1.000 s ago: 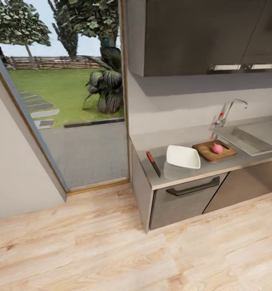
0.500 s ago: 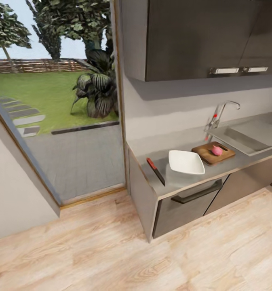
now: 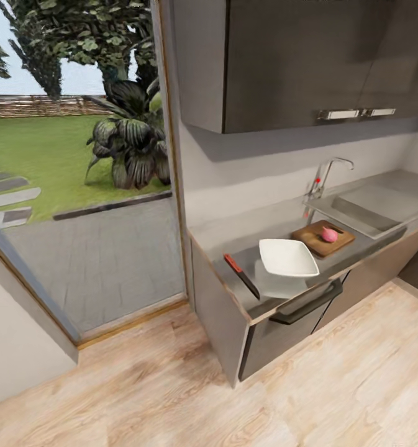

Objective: In the kitchen, take the Vidalia onion out of the sink, dice it on the chopping board with the paring knife, put the diced onion into the bowl on the countertop, then place both the paring knife and the chopping board into the sink.

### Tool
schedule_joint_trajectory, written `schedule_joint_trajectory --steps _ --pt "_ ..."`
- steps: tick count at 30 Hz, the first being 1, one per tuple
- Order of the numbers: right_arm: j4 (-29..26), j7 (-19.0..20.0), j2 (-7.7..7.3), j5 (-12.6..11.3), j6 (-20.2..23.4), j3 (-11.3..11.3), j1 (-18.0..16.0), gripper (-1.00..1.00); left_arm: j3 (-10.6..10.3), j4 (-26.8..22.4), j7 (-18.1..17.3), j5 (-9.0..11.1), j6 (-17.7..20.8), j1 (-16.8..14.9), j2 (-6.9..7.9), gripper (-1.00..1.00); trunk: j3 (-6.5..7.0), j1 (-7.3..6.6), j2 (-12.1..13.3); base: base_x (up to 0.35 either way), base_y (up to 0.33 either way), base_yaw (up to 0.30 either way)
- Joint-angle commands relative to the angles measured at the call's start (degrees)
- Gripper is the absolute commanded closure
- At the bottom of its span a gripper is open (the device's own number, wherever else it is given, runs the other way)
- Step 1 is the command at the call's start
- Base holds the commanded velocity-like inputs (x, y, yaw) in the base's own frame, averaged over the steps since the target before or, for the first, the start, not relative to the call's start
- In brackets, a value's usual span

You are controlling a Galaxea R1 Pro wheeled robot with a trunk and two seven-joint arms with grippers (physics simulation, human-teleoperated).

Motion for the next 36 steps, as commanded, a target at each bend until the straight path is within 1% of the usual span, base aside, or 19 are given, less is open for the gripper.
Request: schedule_joint_trajectory --steps 1,16,31,36 --pt "0.1 -0.5 0.02 0.6 -0.1 -0.1 0.0 -1.0 -0.1 0.0 -0.1 0.6 -0.1 0.0 0.06 -1.0 -0.03 0.04 -0.1 0.013 0.308 -0.222" --pt "0.1 -0.5 0.02 0.6 -0.1 -0.1 0.0 -1.0 -0.1 0.3 -0.1 0.6 -0.1 0.0 0.06 -1.0 0.97 0.04 -0.1 0.006 0.311 -0.222" --pt "0.1 -0.4 -0.04 0.6 0.0 -0.1 0.0 -1.0 -0.2 0.8 -0.1 0.5 -0.2 0.0 0.06 -1.0 1.96 0.04 -0.1 0.155 0.311 -0.225" --pt "0.1 -0.4 -0.05 0.6 0.0 -0.1 0.0 -1.0 -0.2 0.8 -0.1 0.5 -0.2 0.0 0.06 -1.0 2.28 0.04 -0.1 0.086 0.144 -0.234"
